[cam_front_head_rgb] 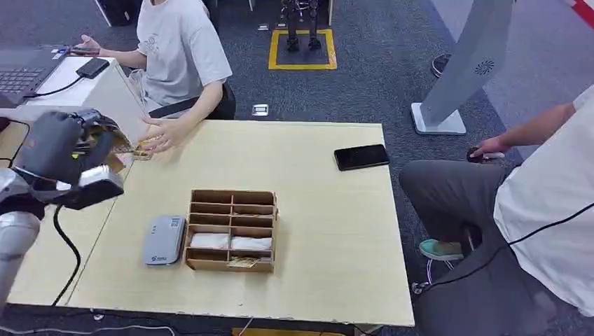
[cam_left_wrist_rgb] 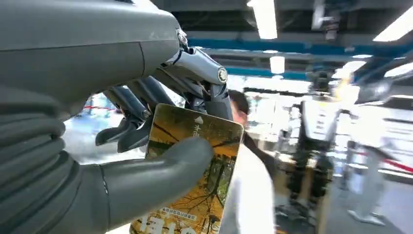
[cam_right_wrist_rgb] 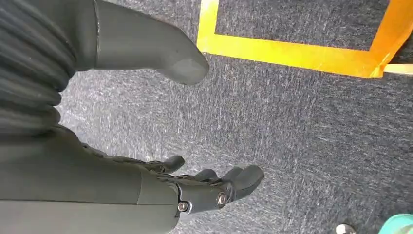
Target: Pass the card to the sensor for recognition and then transmit it.
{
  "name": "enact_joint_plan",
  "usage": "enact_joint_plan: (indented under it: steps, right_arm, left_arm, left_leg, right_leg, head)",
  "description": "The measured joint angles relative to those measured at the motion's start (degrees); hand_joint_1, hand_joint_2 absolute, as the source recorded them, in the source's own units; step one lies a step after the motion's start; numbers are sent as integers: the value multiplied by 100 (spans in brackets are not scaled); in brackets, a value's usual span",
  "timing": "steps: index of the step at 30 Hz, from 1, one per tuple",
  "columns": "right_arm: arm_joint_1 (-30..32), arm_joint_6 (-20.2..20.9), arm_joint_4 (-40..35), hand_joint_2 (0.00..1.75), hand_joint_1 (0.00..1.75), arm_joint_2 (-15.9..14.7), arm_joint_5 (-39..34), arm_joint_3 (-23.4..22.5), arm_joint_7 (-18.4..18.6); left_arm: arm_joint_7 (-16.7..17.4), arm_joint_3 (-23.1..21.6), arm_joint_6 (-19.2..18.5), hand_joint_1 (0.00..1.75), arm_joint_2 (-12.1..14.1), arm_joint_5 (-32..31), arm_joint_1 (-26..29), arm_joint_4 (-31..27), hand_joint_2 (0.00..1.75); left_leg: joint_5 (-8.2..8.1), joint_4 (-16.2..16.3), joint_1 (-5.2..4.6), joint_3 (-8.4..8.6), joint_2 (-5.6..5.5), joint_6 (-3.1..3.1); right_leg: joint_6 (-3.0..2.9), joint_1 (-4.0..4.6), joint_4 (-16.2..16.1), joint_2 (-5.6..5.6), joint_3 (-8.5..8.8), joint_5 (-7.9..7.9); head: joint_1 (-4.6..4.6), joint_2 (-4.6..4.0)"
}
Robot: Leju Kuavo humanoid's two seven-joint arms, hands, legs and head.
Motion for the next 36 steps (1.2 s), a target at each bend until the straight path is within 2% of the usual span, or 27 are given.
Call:
enact_joint_plan:
  steps: [2,3,5,7,9,12,16,18,23,32,36]
  right_arm:
    - [-34,0,0,175,0,-17,-15,53,20]
    - [-38,6,0,175,0,-20,-15,66,54]
    - [-25,55,0,175,0,-28,-13,88,131]
    - [7,61,2,175,0,-28,-13,99,136]
    - [17,57,2,175,0,-28,-15,101,122]
    - [-17,35,2,175,0,-26,-15,127,74]
    - [-65,35,2,175,0,-26,2,212,123]
    - [-72,35,2,175,0,-26,2,241,120]
    - [-58,26,2,175,0,-28,0,247,140]
    - [-51,26,2,175,0,-28,2,249,138]
    - [-66,28,2,175,0,-28,11,304,125]
  left_arm:
    - [294,-7,-875,175,380,692,-1437,204,175]
    - [352,-7,-1139,175,533,969,-1953,302,175]
    - [504,-9,-1376,175,699,1382,-2678,425,175]
    - [611,-7,-1235,175,870,1435,-2924,453,175]
    - [644,-7,-833,175,919,1077,-2928,468,175]
    - [661,-46,-193,175,862,225,-2772,624,175]
    - [908,-227,642,175,552,-1004,-2546,1070,175]
    - [967,-306,887,175,395,-1335,-2454,1345,175]
    - [963,-354,1061,175,191,-1298,-2191,1828,175]
    - [950,-354,1105,175,52,-1285,-1896,2191,175]
    - [963,-354,1241,175,-126,-1521,-1883,2383,175]
  left_leg:
    - [10,19,21,-55,8,-14]
    - [10,14,14,-50,25,-14]
    - [8,10,-5,-36,67,-12]
    - [6,7,-14,-29,82,-11]
    - [6,7,-15,-31,73,-11]
    - [7,7,-14,-30,57,-11]
    - [22,7,-14,-32,48,-9]
    - [28,7,-15,-32,50,-8]
    - [29,8,-15,-33,60,-9]
    - [29,8,-16,-35,59,-9]
    - [31,8,-16,-35,54,-7]
  right_leg:
    - [-8,20,11,8,-52,25]
    - [-8,19,11,26,-56,33]
    - [-8,4,18,66,-56,33]
    - [-7,-10,17,78,-58,33]
    - [-6,-12,17,72,-60,31]
    - [-3,-13,15,56,-57,29]
    - [3,-13,16,48,-55,43]
    - [-1,-13,17,49,-54,49]
    - [-3,-14,18,58,-57,54]
    - [-3,-14,17,57,-60,53]
    - [-1,-14,17,54,-58,55]
  head:
    - [9,0]
    - [17,0]
    - [11,0]
    - [8,0]
    - [11,0]
    - [11,0]
    - [11,0]
    - [9,0]
    - [13,0]
    - [11,0]
    - [9,0]
